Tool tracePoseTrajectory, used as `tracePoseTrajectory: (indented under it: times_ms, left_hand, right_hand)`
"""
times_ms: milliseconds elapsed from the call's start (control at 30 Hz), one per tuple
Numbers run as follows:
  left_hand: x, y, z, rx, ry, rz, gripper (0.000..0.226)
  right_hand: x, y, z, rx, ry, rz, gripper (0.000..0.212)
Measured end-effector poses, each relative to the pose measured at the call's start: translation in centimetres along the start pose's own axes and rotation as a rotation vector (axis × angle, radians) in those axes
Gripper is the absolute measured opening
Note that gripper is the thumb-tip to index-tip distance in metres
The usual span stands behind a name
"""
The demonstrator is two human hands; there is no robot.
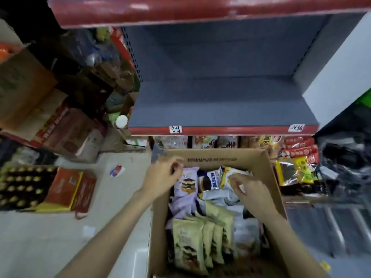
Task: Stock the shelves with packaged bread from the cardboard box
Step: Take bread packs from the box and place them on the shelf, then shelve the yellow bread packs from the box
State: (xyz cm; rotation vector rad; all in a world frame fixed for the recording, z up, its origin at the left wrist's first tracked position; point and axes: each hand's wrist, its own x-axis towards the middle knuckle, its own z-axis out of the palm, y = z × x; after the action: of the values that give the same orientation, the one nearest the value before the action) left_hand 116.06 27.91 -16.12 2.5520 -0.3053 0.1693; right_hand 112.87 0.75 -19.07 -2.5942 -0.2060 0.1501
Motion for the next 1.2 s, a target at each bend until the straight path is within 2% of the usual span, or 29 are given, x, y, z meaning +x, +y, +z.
tracePoseTrajectory:
  times_ms: [100,233,333,467,567,667,767,867,933,1033,1100,1200]
  left_hand:
    - [-3.4,-3.7,5.2,-0.029,-0.366,-0.295,0.031]
    - [-6.7,-6.2,10.3,-0.084,-0.521,-0.481,0.033]
    - [-8.4,-7.0,13.1,-0.036,-0.671,-0.492,0.042]
    - [-10.2,-7.4,15.8,0.105,-0.91,-0.359,0.075]
    - [-11.7,-7.2,17.6,0.23,-1.064,-0.251,0.096]
    - [-12.7,-7.6,19.2,0.337,-1.06,-0.176,0.102]
    - [-13.3,-8.1,20.1,0.316,-0.929,-0.158,0.091]
    - [-13.6,-8.0,20.0,0.339,-0.866,-0.229,0.087]
    - [-13.8,-8.0,19.7,0.403,-0.887,-0.281,0.09]
    - [-14.0,-8.7,19.5,0.483,-0.984,-0.21,0.084]
    - [-13.9,-8.9,19.1,0.517,-1.028,-0.134,0.08]
    - [-13.9,-8.4,18.7,0.461,-1.082,-0.113,0.083]
  right_hand:
    - [-1.7,3.9,5.1,0.038,-0.194,0.105,0.026]
    - [-3.1,7.2,10.4,0.036,-0.318,0.201,0.038]
    - [-3.8,8.4,13.4,-0.007,-0.39,0.267,0.046]
    - [-5.6,8.8,16.7,-0.024,-0.452,0.315,0.055]
    - [-6.6,8.5,18.3,-0.189,-0.533,0.303,0.067]
    - [-6.5,7.9,19.6,-0.316,-0.461,0.177,0.066]
    - [-5.9,7.0,21.1,-0.353,-0.344,0.034,0.061]
    - [-5.5,5.8,21.8,-0.365,-0.342,0.079,0.053]
    - [-5.5,5.1,21.8,-0.359,-0.352,0.101,0.047]
    - [-5.8,4.8,22.4,-0.225,-0.338,0.078,0.041]
    - [-6.2,4.4,22.2,-0.097,-0.363,0.14,0.037]
    - [-6.8,3.7,21.6,-0.015,-0.344,0.265,0.038]
